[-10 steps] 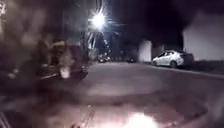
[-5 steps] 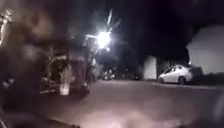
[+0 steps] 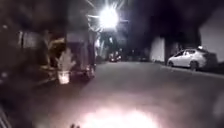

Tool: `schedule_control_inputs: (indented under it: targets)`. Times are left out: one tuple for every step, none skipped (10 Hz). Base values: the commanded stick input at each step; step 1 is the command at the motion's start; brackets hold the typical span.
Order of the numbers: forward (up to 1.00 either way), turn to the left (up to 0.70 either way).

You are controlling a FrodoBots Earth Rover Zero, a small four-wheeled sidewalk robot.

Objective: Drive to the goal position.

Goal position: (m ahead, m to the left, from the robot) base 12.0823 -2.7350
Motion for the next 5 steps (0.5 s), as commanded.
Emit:
schedule_control_inputs:
  targets:
    - [1.0, 0.0]
    - [1.0, 0.0]
    - [1.0, 0.0]
    - [1.0, 0.0]
    - [1.0, -0.03]
